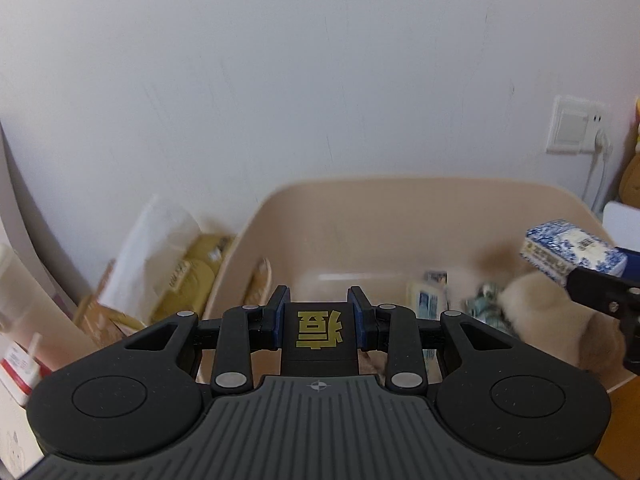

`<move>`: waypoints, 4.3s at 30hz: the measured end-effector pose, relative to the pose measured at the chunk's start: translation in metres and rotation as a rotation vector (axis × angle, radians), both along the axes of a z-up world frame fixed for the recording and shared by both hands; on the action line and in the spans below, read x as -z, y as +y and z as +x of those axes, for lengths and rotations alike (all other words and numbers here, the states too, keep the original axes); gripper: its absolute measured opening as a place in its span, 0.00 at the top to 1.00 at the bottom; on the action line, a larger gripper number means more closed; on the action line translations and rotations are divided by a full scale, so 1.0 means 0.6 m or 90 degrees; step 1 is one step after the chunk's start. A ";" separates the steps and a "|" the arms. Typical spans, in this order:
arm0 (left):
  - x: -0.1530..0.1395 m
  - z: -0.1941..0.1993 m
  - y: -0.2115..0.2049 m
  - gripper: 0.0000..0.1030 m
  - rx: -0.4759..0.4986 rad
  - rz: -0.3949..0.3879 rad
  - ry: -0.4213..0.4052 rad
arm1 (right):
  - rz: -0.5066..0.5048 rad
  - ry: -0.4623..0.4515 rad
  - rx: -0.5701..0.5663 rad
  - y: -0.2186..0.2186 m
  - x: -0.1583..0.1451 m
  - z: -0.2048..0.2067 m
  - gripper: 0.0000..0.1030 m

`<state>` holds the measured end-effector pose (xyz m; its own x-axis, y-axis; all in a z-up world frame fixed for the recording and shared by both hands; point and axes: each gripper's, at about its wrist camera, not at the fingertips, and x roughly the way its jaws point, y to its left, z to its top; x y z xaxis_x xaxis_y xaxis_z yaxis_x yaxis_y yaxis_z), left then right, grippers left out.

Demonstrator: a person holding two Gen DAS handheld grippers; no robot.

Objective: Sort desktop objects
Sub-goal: 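Open both tools to drop the black box and tissue pack into the bin, then move both tools back over the table toward the cloth and hair clip, then grasp the floral cloth with the left tool while the right tool grasps the brown hair clip, then carry the floral cloth and tan claw clip with both tools over the bin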

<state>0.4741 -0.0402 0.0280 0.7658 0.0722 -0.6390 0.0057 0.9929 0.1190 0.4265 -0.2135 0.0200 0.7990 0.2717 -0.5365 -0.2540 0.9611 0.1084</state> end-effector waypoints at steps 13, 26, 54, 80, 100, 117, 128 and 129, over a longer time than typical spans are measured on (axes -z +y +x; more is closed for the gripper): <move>-0.001 -0.011 0.002 0.23 0.033 -0.012 0.007 | 0.007 0.034 -0.016 0.000 -0.003 -0.005 0.22; -0.049 -0.090 0.024 0.20 0.037 -0.005 -0.037 | 0.085 0.001 0.005 -0.029 -0.046 -0.072 0.00; 0.050 -0.305 0.079 0.20 0.075 -0.059 0.018 | 0.051 0.019 -0.021 -0.012 0.046 -0.264 0.00; 0.144 -0.287 0.054 0.20 0.106 -0.084 0.077 | -0.075 0.058 -0.098 0.058 0.152 -0.275 0.38; 0.156 -0.303 0.049 0.71 0.134 -0.103 0.088 | -0.056 0.090 -0.095 0.044 0.169 -0.274 0.76; 0.155 -0.386 0.090 0.38 0.119 -0.067 0.075 | -0.038 0.085 -0.095 -0.028 0.147 -0.354 0.76; 0.165 -0.360 0.097 0.20 0.099 -0.093 0.074 | -0.039 0.068 -0.114 -0.009 0.146 -0.338 0.43; 0.166 -0.357 0.095 0.20 0.098 -0.093 0.074 | -0.036 0.068 -0.113 -0.009 0.148 -0.334 0.39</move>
<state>0.2597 0.0171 -0.0715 0.6815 -0.1402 -0.7183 0.1641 0.9858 -0.0367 0.2260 -0.2189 -0.0685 0.6792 0.3709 -0.6334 -0.4105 0.9073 0.0911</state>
